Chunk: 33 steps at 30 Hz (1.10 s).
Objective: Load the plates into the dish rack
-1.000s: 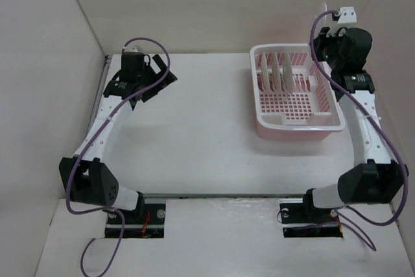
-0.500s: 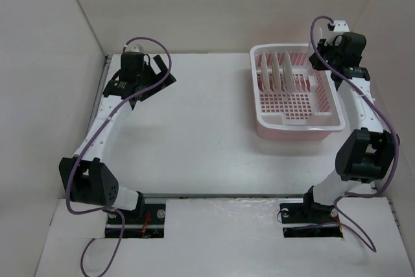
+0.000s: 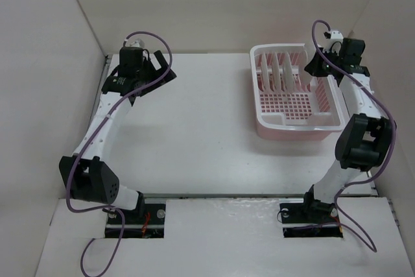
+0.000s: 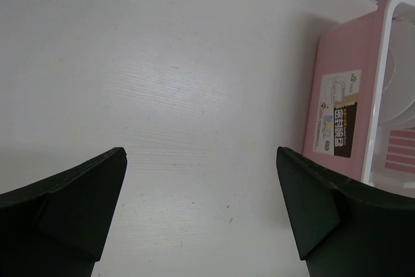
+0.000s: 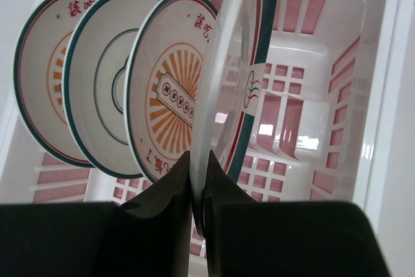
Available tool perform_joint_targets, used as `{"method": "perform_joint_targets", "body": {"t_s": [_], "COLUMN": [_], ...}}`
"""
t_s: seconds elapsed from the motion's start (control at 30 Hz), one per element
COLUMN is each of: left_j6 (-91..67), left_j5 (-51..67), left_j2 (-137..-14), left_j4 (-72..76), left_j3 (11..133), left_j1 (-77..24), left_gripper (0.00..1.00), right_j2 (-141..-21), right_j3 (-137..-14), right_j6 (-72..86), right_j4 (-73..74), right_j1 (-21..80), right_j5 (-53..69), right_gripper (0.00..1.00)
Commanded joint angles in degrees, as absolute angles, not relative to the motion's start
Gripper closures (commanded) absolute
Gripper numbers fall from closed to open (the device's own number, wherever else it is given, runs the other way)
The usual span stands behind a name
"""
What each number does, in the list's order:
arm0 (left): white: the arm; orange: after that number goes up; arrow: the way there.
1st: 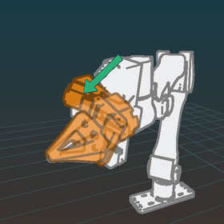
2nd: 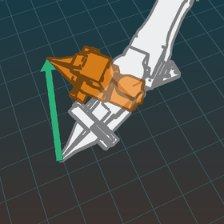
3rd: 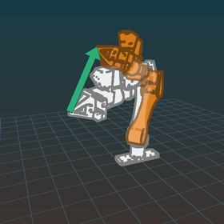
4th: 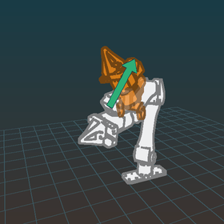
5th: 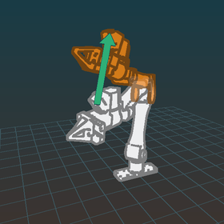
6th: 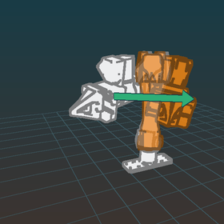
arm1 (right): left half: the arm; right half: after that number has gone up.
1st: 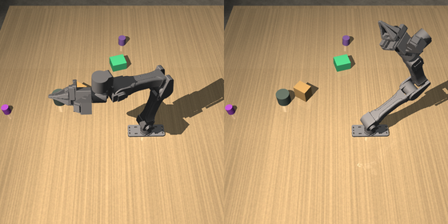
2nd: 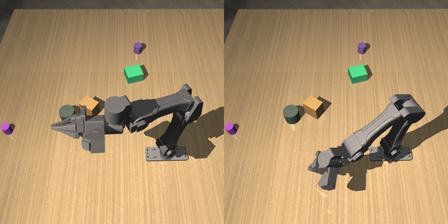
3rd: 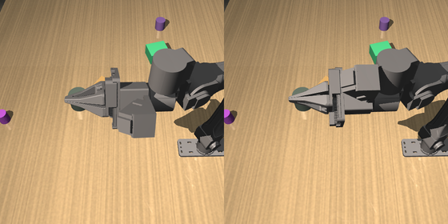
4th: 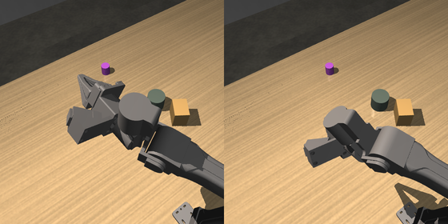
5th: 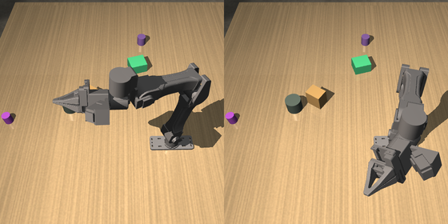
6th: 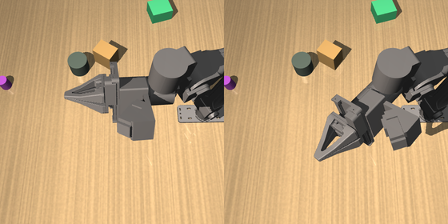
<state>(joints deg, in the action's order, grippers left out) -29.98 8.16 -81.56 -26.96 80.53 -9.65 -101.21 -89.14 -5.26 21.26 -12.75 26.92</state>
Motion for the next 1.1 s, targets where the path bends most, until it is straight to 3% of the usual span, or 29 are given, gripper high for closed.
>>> {"method": "perform_joint_targets", "body": {"t_s": [0.0,0.87,1.07], "left_j6": [-28.83,-28.3,-27.77], "left_j5": [9.14,8.61,8.09], "left_j2": [-82.17,-82.18,-82.18], "left_j4": [-26.89,-26.37,-26.37], "left_j3": [83.23,82.71,82.18], "left_j1": [-9.84,-9.84,-9.84], "left_gripper": [0.0,0.0,0.0], "right_j2": [-99.93,-103.88,-105.03], "right_j3": [-91.49,-90.97,-90.44], "right_j6": [-6.42,-6.94,-6.94], "right_j4": [17.93,19.07,19.07], "right_j1": [-13.1,-13.1,-13.1], "right_j5": [31.98,27.16,26.63], "right_gripper": [1.0,1.0,0.93]}}
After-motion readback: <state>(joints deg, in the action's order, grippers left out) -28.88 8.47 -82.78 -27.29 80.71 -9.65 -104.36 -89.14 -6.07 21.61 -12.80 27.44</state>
